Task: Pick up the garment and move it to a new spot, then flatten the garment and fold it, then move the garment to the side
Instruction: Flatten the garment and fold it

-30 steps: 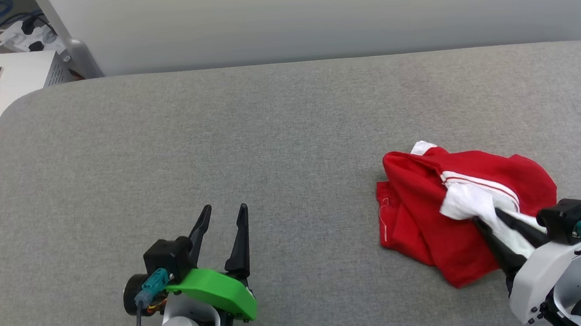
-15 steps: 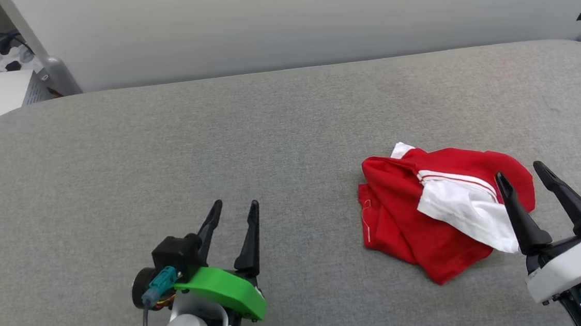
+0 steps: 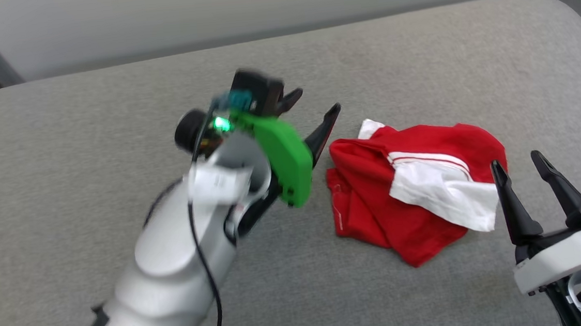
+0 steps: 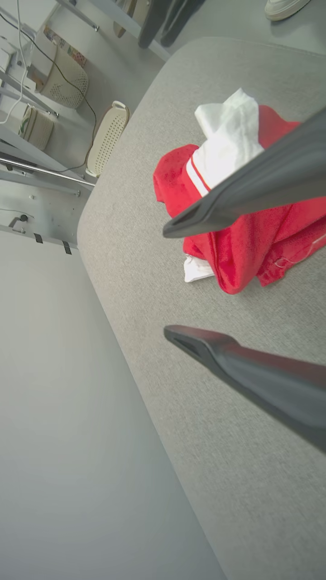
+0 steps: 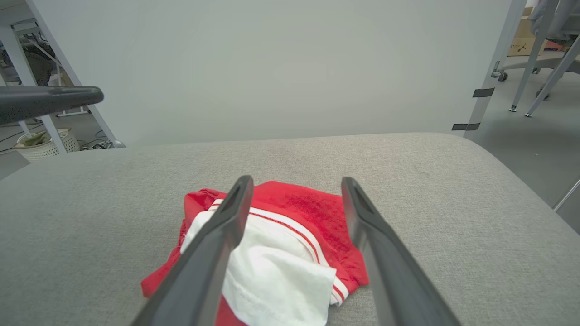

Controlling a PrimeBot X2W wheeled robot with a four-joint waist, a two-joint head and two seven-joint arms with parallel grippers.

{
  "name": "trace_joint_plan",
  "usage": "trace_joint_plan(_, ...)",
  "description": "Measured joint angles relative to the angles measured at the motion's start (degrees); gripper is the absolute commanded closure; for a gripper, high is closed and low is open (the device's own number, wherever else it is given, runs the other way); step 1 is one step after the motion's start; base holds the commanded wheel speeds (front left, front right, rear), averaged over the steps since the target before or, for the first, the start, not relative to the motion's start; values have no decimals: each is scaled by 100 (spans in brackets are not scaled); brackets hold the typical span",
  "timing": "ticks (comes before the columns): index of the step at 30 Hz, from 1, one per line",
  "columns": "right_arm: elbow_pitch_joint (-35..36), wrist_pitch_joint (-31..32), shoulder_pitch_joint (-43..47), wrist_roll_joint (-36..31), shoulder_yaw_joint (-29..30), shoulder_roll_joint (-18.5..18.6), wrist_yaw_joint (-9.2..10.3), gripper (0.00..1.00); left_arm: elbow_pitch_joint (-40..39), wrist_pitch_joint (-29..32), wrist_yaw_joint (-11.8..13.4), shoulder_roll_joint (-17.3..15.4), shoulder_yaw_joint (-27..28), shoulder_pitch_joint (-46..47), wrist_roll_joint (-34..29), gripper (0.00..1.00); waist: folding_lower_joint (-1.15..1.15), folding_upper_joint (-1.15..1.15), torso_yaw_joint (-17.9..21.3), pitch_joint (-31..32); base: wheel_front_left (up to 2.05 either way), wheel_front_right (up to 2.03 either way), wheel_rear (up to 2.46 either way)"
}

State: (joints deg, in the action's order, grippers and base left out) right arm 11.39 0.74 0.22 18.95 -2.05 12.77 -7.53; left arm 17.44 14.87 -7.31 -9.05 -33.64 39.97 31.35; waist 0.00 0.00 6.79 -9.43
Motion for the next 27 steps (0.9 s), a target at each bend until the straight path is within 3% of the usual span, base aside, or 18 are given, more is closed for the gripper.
trace_joint_plan(7, -222, -154, -249, -15, -319, -172, 0, 0, 915, 1782, -1, -353, -676, 1589, 1001, 0, 0, 0, 547, -330, 0, 0, 0)
trace_joint_plan(13, -519, -365, -376, -13, -510, -268, 0, 0, 1634, 2663, -1, -402, -906, 2119, 1574, 0, 0, 0, 1042, -609, 0, 0, 0)
trace_joint_plan(19, -767, -533, -449, 5, -686, -323, 0, 0, 2160, 2938, -1, -436, -1150, 2432, 1685, 0, 0, 0, 1469, -854, 0, 0, 0)
trace_joint_plan(27, -956, -665, -538, 52, -844, -330, 0, 0, 2791, 2708, -1, -381, -1396, 2581, 1659, 0, 0, 0, 1835, -1131, 0, 0, 0)
